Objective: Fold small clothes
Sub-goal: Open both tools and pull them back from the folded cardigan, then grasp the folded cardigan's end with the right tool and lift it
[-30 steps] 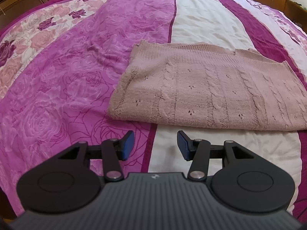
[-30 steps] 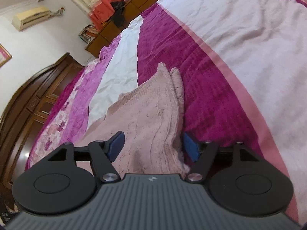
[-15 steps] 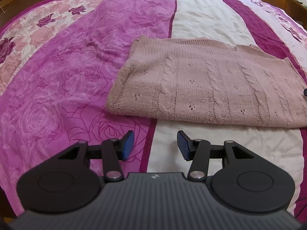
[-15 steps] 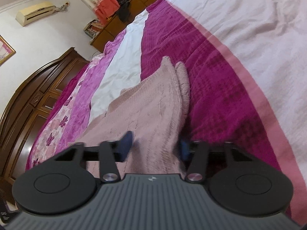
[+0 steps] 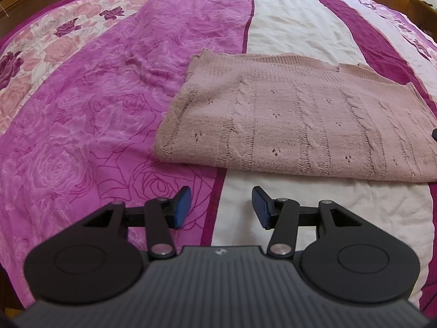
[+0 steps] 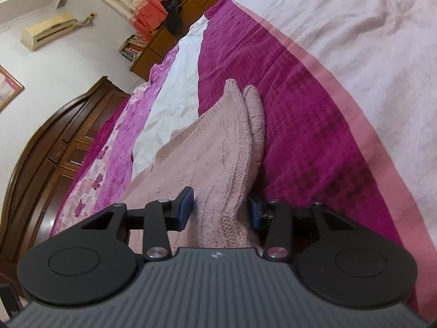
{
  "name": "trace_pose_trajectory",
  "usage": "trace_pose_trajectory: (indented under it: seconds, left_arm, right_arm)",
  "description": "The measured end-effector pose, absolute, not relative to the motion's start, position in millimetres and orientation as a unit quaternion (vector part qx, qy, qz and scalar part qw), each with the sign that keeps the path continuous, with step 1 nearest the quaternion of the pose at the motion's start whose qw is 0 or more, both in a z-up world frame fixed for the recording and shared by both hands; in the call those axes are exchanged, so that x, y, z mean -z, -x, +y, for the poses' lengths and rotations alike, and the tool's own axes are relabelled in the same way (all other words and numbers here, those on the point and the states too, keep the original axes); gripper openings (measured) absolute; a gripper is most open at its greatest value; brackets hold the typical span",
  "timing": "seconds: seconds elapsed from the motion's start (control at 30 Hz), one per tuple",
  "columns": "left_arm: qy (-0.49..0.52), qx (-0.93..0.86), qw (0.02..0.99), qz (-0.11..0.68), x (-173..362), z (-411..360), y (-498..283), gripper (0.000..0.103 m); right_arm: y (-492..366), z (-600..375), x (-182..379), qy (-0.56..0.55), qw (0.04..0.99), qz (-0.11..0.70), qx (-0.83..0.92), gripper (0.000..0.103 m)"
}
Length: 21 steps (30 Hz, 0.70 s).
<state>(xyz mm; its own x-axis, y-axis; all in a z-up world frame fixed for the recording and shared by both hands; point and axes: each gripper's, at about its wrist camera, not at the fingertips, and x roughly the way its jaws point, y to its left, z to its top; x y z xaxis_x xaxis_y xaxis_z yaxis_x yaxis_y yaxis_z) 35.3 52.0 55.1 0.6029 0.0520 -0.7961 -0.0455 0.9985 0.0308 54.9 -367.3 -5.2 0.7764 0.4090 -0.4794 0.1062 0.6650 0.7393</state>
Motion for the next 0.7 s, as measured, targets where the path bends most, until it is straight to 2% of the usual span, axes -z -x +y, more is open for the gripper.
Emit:
trace_pose_trajectory:
  seconds: [0.2,0.33,0.7]
  left_arm:
    - [-0.005,-0.026,0.895,0.446,-55,51,-34,0.051]
    - [-0.002,-0.027,0.895,0.445,-55,54,-33,0.051]
    - [-0.006,-0.028,0.899,0.438,-64,66,-36,0.051]
  right_arm:
    - [-53,-369,7,-0.408,0.853,0.313,-0.09,0.049]
    - [-51,-367,2,-0.405,0.857,0.306,-0.085,0.032]
    - [-53,-343,-39,-0.389,0.871,0.273,-0.121,0.028]
